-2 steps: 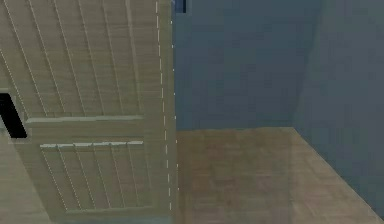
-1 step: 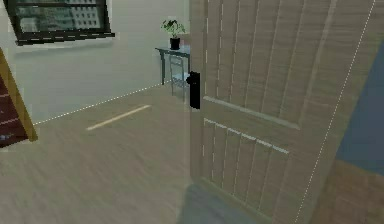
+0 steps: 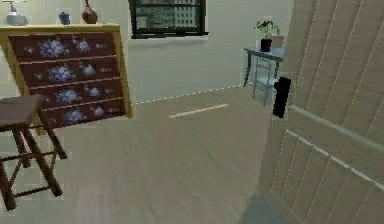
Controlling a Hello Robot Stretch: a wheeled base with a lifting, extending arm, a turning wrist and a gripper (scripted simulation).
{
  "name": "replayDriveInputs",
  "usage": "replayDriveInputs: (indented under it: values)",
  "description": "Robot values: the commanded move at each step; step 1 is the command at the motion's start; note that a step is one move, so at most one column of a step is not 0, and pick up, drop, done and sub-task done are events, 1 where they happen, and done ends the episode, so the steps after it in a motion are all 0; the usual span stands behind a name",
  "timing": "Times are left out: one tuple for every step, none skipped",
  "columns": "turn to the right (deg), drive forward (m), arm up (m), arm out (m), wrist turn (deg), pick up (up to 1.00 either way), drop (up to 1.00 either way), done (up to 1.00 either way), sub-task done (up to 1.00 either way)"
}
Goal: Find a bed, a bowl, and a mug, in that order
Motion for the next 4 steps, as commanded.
replayDriveInputs:
  values:
    - [0.0,1.00,0.00,0.00,0.0,0.00,0.00,0.00,0.00]
    - [-6.0,0.00,0.00,0.00,0.0,0.00,0.00,0.00,0.00]
    - [0.0,0.30,0.00,0.00,0.0,0.00,0.00,0.00,0.00]
    - [45.0,0.00,0.00,0.00,0.0,0.00,0.00,0.00,0.00]
